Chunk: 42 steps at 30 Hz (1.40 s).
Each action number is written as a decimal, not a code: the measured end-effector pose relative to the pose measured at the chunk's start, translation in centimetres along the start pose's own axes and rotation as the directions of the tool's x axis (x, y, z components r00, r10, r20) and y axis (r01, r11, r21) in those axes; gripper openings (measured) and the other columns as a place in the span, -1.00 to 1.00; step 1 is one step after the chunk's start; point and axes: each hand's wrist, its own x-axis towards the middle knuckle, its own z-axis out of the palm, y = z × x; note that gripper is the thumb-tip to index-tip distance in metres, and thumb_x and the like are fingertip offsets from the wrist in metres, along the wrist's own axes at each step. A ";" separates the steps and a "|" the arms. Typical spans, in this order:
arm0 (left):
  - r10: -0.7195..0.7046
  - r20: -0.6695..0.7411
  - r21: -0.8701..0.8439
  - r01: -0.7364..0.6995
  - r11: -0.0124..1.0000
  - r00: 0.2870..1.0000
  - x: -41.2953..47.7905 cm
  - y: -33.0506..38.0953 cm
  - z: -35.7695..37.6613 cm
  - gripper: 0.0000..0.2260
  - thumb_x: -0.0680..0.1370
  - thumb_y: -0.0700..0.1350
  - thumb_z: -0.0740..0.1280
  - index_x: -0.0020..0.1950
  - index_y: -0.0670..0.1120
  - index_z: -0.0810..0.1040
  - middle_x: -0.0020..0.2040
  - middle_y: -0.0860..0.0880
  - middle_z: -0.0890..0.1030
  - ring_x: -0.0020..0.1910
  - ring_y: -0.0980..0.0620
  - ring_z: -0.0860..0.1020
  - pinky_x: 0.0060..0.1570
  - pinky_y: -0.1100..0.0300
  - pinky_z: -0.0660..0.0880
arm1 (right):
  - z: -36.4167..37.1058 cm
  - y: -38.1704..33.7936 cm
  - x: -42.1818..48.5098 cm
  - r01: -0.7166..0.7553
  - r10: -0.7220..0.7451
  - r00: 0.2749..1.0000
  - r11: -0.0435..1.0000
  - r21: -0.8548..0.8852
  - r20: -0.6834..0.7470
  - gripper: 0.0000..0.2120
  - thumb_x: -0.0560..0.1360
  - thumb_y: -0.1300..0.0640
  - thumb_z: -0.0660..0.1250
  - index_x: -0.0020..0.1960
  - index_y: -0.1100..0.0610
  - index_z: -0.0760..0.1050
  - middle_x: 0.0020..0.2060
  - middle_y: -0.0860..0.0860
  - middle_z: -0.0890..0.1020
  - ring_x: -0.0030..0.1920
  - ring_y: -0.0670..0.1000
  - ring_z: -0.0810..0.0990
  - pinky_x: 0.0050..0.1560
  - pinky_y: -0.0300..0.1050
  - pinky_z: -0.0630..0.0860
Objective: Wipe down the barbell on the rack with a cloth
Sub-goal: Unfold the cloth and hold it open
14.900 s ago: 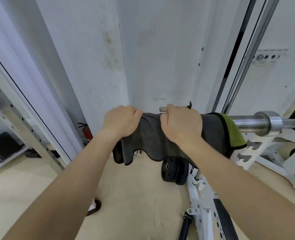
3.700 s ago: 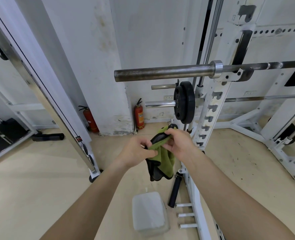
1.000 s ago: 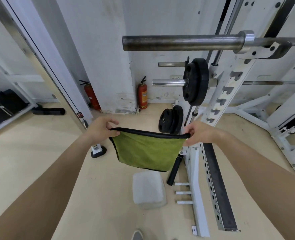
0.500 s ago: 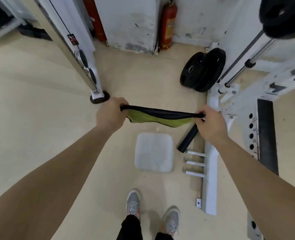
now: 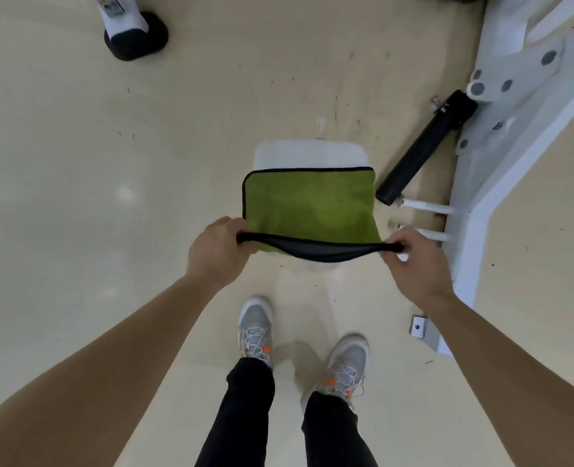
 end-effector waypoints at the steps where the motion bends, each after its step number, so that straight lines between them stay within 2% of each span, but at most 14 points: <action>1: -0.017 -0.032 -0.041 0.015 0.999 0.999 0.9 0.0 0.2 -0.84 0.51 -0.13 0.30 -0.01 0.05 0.64 -0.11 0.04 0.60 -0.14 -0.03 0.54 -0.26 0.15 0.41 | 0.3 0.0 1.1 0.000 0.000 1.000 1.000 0.020 -0.010 -0.87 0.51 0.10 0.42 -0.10 -0.07 0.48 -0.17 -0.13 0.61 -0.09 0.02 0.60 -0.05 0.05 0.56; 5: -0.142 -0.104 -0.222 0.116 0.968 0.984 6.3 0.6 0.1 -0.85 0.52 -0.15 0.30 -0.02 0.05 0.62 -0.14 0.08 0.63 -0.13 0.01 0.57 -0.25 0.20 0.46 | 1.0 -1.6 7.9 0.015 -0.005 0.996 0.994 0.113 -0.089 -0.91 0.51 0.13 0.39 -0.03 -0.02 0.51 -0.15 -0.08 0.60 -0.10 0.02 0.59 0.00 -0.02 0.54; 8: -0.190 -0.134 -0.257 0.151 0.955 0.973 10.6 0.5 1.1 -0.85 0.53 -0.07 0.33 0.08 0.01 0.59 0.00 0.04 0.64 0.00 -0.03 0.59 -0.10 0.17 0.46 | 2.3 -2.9 12.3 -0.008 0.020 0.993 0.995 0.094 -0.119 -0.91 0.53 0.07 0.35 0.02 -0.02 0.48 -0.08 -0.04 0.60 -0.05 0.04 0.59 -0.07 -0.12 0.44; 10: -0.295 -0.064 -0.345 0.256 0.903 0.953 12.2 -0.1 2.3 -0.59 0.52 0.08 0.42 0.30 -0.04 0.46 0.22 -0.01 0.57 0.20 -0.07 0.55 0.04 0.14 0.44 | 3.8 -2.5 14.3 -0.108 0.116 0.990 0.989 0.099 -0.080 -0.69 0.50 -0.05 0.37 0.19 0.02 0.45 0.11 0.03 0.57 0.04 0.05 0.56 -0.01 -0.11 0.45; 13: -0.475 0.316 -0.588 0.563 0.581 0.821 12.2 -0.9 4.4 -0.09 0.41 0.23 0.50 0.56 -0.09 0.12 0.42 -0.08 0.40 0.37 -0.16 0.43 0.20 -0.03 0.46 | 5.5 -1.7 15.1 -0.386 0.362 0.922 0.887 0.253 0.137 -0.11 0.24 -0.35 0.46 0.42 0.08 0.33 0.27 0.04 0.53 0.20 0.10 0.55 0.26 0.05 0.50; 15: -0.455 0.361 -0.629 0.573 0.525 0.814 11.6 -1.4 5.9 -0.22 0.42 0.19 0.52 0.48 -0.11 0.30 0.20 0.00 0.51 0.26 -0.14 0.51 0.14 -0.06 0.54 | 5.9 -1.0 14.7 -0.455 0.403 0.890 0.816 0.356 0.213 -0.18 0.20 -0.39 0.50 0.27 0.11 0.50 0.14 0.02 0.62 0.13 0.08 0.60 0.24 0.03 0.53; 17: -0.465 0.218 -0.629 0.488 0.605 0.858 11.1 -1.3 6.9 -0.55 0.46 0.11 0.51 0.24 -0.08 0.54 -0.03 0.08 0.59 0.12 -0.09 0.59 0.02 0.05 0.57 | 5.7 -0.9 14.1 -0.426 0.401 0.903 0.797 0.428 0.152 -0.60 0.35 -0.21 0.53 -0.01 0.05 0.58 -0.04 -0.03 0.66 0.05 0.06 0.63 0.20 -0.02 0.55; 19: -0.506 0.131 -0.620 0.469 0.629 0.852 10.6 -1.1 6.6 -0.66 0.49 0.05 0.50 0.17 -0.09 0.59 -0.06 0.05 0.61 0.06 -0.08 0.62 -0.04 0.08 0.57 | 5.4 -1.3 13.4 -0.422 0.416 0.899 0.745 0.516 0.135 -0.79 0.41 -0.01 0.55 -0.08 0.05 0.58 -0.09 -0.02 0.66 0.04 0.07 0.66 0.19 0.03 0.58; 24: -0.497 -0.017 -0.680 0.354 0.642 0.868 9.0 1.8 3.1 -0.85 0.49 -0.07 0.46 -0.02 -0.04 0.54 -0.17 0.10 0.58 -0.07 -0.01 0.60 -0.24 0.25 0.46 | 5.1 -6.8 10.5 -0.438 0.375 0.894 0.606 0.664 0.247 -0.75 0.46 0.22 0.44 0.13 0.11 0.57 -0.04 0.09 0.70 -0.05 0.09 0.69 0.04 0.17 0.65; 28: -0.287 -0.013 -0.728 0.188 0.659 0.958 6.4 7.4 1.6 -0.83 0.48 -0.08 0.47 -0.06 -0.09 0.51 -0.16 0.01 0.61 -0.18 -0.01 0.60 -0.19 0.19 0.53 | 5.9 -12.8 8.1 -0.410 0.275 0.912 0.597 0.689 0.304 -0.87 0.49 0.24 0.32 -0.02 0.05 0.52 -0.20 0.06 0.65 -0.20 0.10 0.62 -0.16 0.03 0.59; 33: -0.151 0.211 -0.896 0.253 0.365 0.966 5.3 11.1 0.8 -0.88 0.56 -0.16 0.28 0.02 -0.21 0.46 -0.16 -0.05 0.56 -0.18 -0.01 0.56 -0.21 0.14 0.53 | 4.4 -16.8 6.9 -0.295 0.260 0.954 0.725 0.623 0.150 -0.91 0.51 0.08 0.28 -0.02 0.05 0.53 -0.18 0.01 0.63 -0.22 0.03 0.58 -0.25 -0.06 0.53; 37: 0.024 0.327 -0.920 0.313 0.236 0.945 6.4 11.8 0.6 -0.95 0.53 -0.17 0.24 -0.07 -0.12 0.47 -0.25 -0.04 0.54 -0.25 -0.02 0.52 -0.27 0.12 0.47 | 2.5 -16.5 5.8 -0.139 0.207 0.978 0.778 0.613 -0.040 -0.87 0.55 0.05 0.27 -0.02 0.05 0.57 -0.26 -0.10 0.60 -0.32 -0.16 0.58 -0.28 -0.09 0.62; 39: -0.015 0.349 -0.915 0.345 0.209 0.937 7.0 10.4 0.9 -0.86 0.52 -0.14 0.22 -0.06 -0.19 0.51 -0.25 -0.05 0.56 -0.24 -0.05 0.53 -0.25 0.10 0.49 | 3.8 -16.5 5.4 -0.138 0.154 0.988 0.768 0.625 0.028 -0.86 0.57 0.08 0.26 0.03 0.06 0.58 -0.20 -0.06 0.62 -0.18 -0.13 0.61 -0.16 -0.04 0.67; 42: -0.298 0.389 -0.837 0.470 0.282 0.872 7.2 6.4 1.3 -0.75 0.60 -0.04 0.18 -0.03 -0.13 0.60 -0.10 -0.05 0.64 -0.08 -0.08 0.57 -0.04 0.05 0.50 | 7.3 -16.4 5.0 -0.208 0.084 0.956 0.869 0.450 0.280 -0.64 0.55 -0.01 0.26 0.27 0.14 0.50 -0.01 0.01 0.62 0.10 0.05 0.60 0.16 0.11 0.57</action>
